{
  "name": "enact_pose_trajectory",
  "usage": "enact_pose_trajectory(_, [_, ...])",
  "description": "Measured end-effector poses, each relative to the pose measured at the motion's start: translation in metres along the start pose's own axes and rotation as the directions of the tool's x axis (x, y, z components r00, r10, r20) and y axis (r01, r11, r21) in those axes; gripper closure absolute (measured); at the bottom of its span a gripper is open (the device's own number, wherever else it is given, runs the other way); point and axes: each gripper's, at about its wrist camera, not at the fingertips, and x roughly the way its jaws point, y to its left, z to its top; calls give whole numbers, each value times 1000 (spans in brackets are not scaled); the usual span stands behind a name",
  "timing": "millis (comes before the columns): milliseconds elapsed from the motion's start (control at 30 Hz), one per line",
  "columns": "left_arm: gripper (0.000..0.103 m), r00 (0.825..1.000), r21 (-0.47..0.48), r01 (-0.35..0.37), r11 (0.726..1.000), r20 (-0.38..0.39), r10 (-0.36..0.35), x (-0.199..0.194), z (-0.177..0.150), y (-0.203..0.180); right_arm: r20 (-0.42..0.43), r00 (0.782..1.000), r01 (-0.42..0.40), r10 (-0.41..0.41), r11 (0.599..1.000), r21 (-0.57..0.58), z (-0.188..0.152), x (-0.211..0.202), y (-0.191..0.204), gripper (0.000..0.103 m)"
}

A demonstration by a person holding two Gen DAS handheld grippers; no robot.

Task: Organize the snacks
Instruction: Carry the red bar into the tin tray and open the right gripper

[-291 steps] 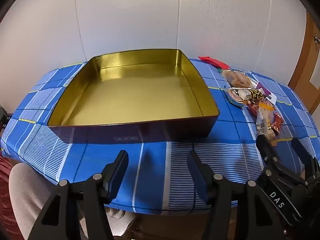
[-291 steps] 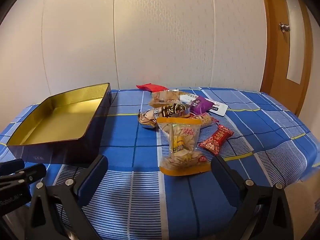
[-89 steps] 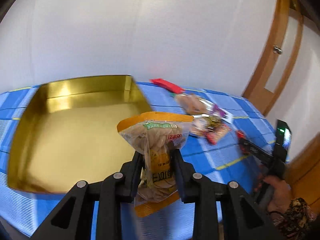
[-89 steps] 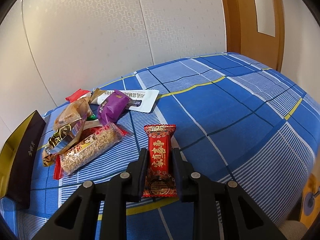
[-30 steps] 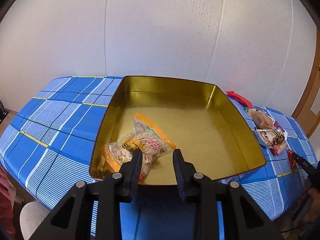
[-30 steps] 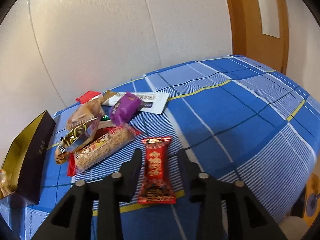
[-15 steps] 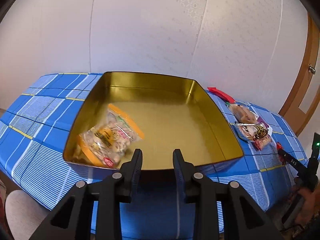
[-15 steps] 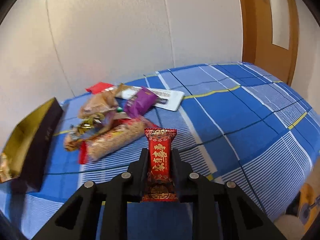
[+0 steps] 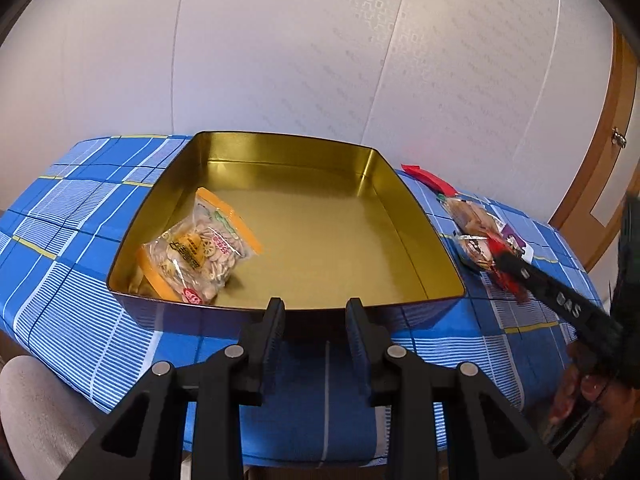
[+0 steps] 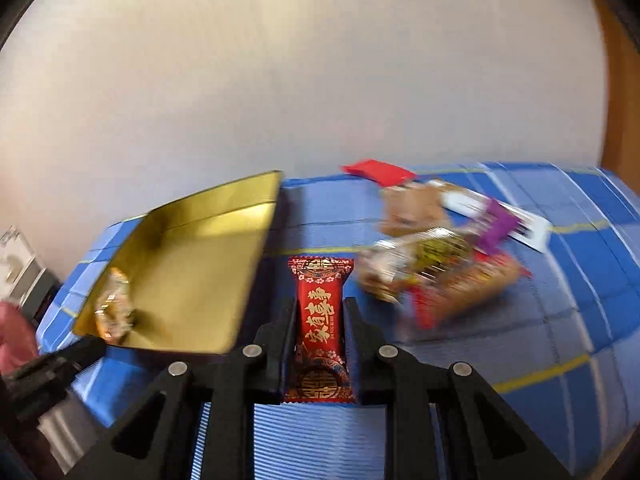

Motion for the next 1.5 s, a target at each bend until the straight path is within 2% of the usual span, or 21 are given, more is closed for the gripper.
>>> enact_pose_trajectory(267, [71,1000,-30,-12,999,-4,12,0,-5,3,-32,998,-57,55,996,-70,15,29,51,81])
enact_pose_trajectory(500, [71,1000,-47,-17,999,1,17,-2,-5,5,-78,996,-44,36,993,-112,15,59,59,81])
enact_pose_trajectory(733, [71,1000,-55,-16,998,-1,16,-1,-6,6,-100,995,-15,-1,987,-162,11,72,62,79])
enact_pose_trajectory(933, [71,1000,-46,2,999,5,-2,-3,-6,3,-53,998,9,-18,986,-167,10,62,57,79])
enact_pose_trajectory(1033, [71,1000,-35,20,999,4,-19,-3,-6,-1,-7,1000,6,-7,991,-131,11,47,48,74])
enact_pose_trajectory(1100, [71,999,-30,37,999,3,-37,-3,-7,-4,17,1000,12,-10,994,-113,9,36,40,66])
enact_pose_trajectory(1267, [70,998,8,64,998,0,-64,-2,-9,-16,31,998,58,-57,997,-57,1,17,9,66])
enact_pose_trajectory(1500, [69,994,81,104,991,-34,-101,3,-17,-37,-12,986,165,-165,982,88,-15,1,-56,65])
